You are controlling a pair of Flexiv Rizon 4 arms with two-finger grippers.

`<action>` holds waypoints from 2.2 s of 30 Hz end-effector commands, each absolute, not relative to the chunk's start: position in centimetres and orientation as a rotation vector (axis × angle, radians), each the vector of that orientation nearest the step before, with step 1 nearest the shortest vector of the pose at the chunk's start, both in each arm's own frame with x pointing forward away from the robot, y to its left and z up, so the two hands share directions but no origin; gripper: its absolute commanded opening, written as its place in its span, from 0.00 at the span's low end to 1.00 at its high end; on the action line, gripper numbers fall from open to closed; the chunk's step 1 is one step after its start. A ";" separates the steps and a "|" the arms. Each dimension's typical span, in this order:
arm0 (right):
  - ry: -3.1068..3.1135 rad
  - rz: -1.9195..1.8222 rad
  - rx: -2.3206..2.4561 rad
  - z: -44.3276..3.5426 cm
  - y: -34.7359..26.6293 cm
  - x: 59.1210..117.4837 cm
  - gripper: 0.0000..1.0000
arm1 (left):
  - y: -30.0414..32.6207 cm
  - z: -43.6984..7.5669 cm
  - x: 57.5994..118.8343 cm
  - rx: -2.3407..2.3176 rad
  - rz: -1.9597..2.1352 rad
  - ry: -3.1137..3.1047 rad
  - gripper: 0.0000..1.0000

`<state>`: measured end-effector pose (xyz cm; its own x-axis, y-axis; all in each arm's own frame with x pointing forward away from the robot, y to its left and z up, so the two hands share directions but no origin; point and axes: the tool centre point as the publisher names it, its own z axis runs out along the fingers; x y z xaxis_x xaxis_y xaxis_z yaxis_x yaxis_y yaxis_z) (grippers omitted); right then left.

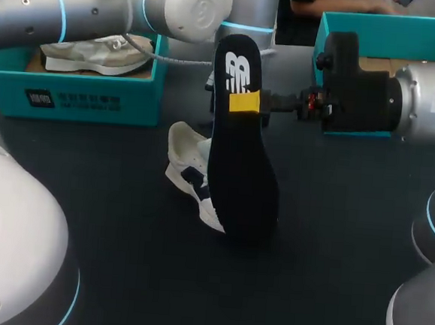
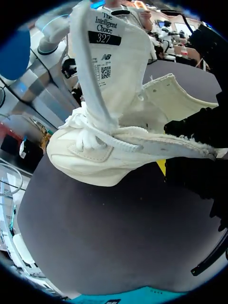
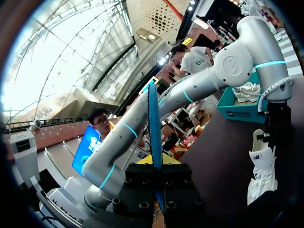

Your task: Take the shoe out of the shoebox, open the shoe tongue, remove and reinsert the insole, then place the shoe into the shoebox

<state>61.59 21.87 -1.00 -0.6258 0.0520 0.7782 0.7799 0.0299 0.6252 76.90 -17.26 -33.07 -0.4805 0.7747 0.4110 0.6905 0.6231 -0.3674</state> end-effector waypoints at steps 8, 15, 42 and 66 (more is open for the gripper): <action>-1.744 -1.649 -0.850 -1.0 22.3 61.7 0.00 | -19.1 -33.7 78.1 -1.457 0.028 -2.175 0.00; -1.744 -1.649 -0.850 -1.0 22.3 61.7 0.00 | -20.8 -34.7 77.8 -1.572 -0.009 -2.258 0.00; -1.744 -1.649 -0.850 -1.0 22.3 61.7 0.00 | -23.6 -38.7 74.4 -1.901 -0.150 -2.101 0.00; -1.744 -1.649 -0.850 -1.0 22.3 61.7 0.00 | -23.5 -27.6 80.3 -1.906 0.330 -2.398 1.00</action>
